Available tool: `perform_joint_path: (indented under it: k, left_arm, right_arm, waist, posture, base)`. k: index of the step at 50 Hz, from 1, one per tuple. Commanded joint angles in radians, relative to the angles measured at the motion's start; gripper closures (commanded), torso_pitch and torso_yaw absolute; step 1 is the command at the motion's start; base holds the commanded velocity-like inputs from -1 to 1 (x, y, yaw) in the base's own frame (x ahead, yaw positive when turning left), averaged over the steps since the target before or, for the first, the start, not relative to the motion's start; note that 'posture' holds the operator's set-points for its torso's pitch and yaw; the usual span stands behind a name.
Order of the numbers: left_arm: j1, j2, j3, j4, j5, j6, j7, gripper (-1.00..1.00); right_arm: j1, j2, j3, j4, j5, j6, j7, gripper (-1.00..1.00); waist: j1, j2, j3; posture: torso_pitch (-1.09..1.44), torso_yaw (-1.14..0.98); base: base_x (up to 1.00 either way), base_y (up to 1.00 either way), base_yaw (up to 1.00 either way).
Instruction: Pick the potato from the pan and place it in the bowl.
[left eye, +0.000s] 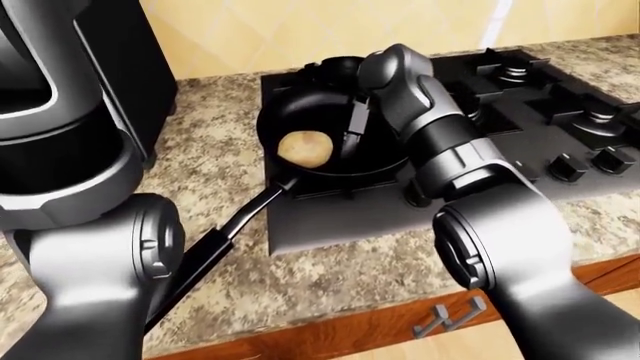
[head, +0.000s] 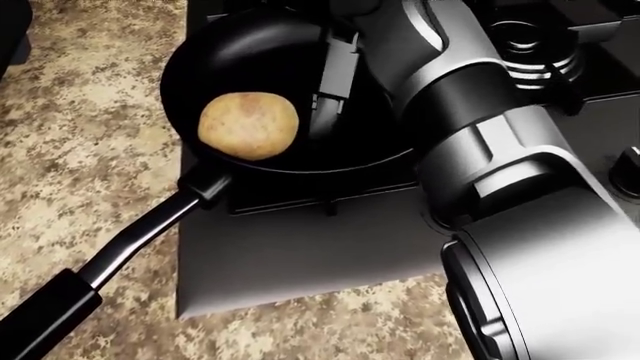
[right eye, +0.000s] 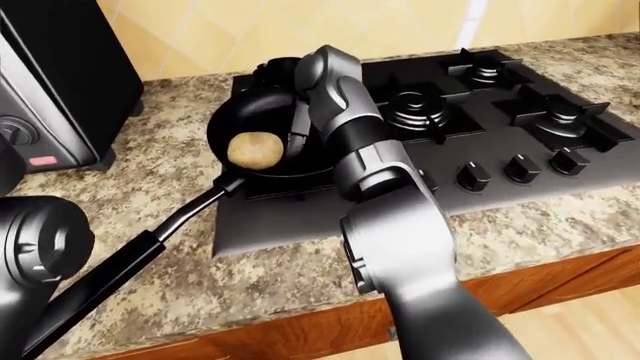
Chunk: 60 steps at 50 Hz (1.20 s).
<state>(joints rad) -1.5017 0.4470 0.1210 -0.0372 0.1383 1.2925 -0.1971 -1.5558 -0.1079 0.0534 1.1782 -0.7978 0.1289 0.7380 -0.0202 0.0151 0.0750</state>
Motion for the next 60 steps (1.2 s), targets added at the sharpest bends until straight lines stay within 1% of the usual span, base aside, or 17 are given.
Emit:
perform_joint_path:
  k: [1, 8, 22, 35, 50, 51, 52, 56, 59, 60]
  left_arm:
    - [-0.033, 0.011, 0.006, -0.020, 0.004, -0.025, 0.005, -1.00]
    - [-0.035, 0.014, 0.008, -0.015, 0.001, -0.028, 0.006, -1.00]
    - [-0.036, 0.016, 0.008, -0.014, -0.005, -0.028, 0.010, -1.00]
    - [-0.031, 0.015, 0.009, -0.021, -0.008, -0.025, 0.012, -1.00]
    - [-0.033, 0.014, 0.009, -0.029, -0.014, -0.013, 0.017, -1.00]
    - [-0.033, 0.014, 0.009, -0.030, -0.014, -0.012, 0.018, -1.00]
    - [-0.033, 0.014, 0.010, -0.031, -0.015, -0.012, 0.018, -1.00]
    - [-0.029, 0.015, 0.009, -0.036, -0.015, -0.011, 0.019, -1.00]
    - [-0.034, 0.020, 0.011, -0.035, -0.017, -0.008, 0.017, -1.00]
    - [-0.034, 0.019, 0.012, -0.034, -0.017, -0.010, 0.018, -1.00]
  right_arm:
    - [-0.043, -0.005, -0.006, -0.040, -0.001, -0.010, -0.017, -1.00]
    - [-0.042, 0.013, -0.006, -0.037, -0.004, -0.009, -0.020, -1.00]
    - [-0.024, 0.045, 0.004, -0.048, -0.019, 0.004, 0.008, -1.00]
    - [0.004, 0.063, 0.010, -0.051, -0.029, -0.002, 0.009, -1.00]
    - [0.022, 0.064, 0.013, -0.063, -0.045, 0.003, 0.020, -1.00]
    - [0.023, 0.064, 0.013, -0.063, -0.045, 0.003, 0.021, -0.90]
    - [0.023, 0.064, 0.012, -0.064, -0.045, 0.004, 0.022, -0.73]
    - [0.025, 0.068, 0.013, -0.059, -0.048, 0.004, 0.017, -0.44]
    - [0.023, 0.071, 0.013, -0.056, -0.049, 0.004, 0.018, -0.38]
    - [0.023, 0.072, 0.014, -0.056, -0.050, 0.005, 0.018, -0.39]
  waist:
    - [0.000, 0.003, -0.035]
    - [-0.001, 0.004, -0.034]
    - [-0.005, 0.007, -0.032]
    - [-0.007, 0.010, -0.032]
    - [-0.005, 0.010, -0.034]
    - [-0.005, 0.010, -0.034]
    - [-0.005, 0.009, -0.034]
    - [-0.004, 0.009, -0.034]
    - [-0.004, 0.009, -0.035]
    - [-0.004, 0.009, -0.036]
  posture:
    - [0.00, 0.00]
    - [0.00, 0.00]
    - [0.00, 0.00]
    - [0.00, 0.00]
    - [0.00, 0.00]
    - [0.00, 0.00]
    - [0.00, 0.00]
    - [0.00, 0.00]
    - [0.00, 0.00]
    - [0.00, 0.00]
  base:
    - [0.00, 0.00, 0.00]
    - [0.00, 0.00, 0.00]
    - [0.00, 0.00, 0.00]
    - [0.00, 0.00, 0.00]
    - [0.00, 0.00, 0.00]
    - [0.00, 0.00, 0.00]
    - [0.00, 0.00, 0.00]
    - [0.00, 0.00, 0.00]
    - [0.00, 0.00, 0.00]
    - [0.00, 0.00, 0.00]
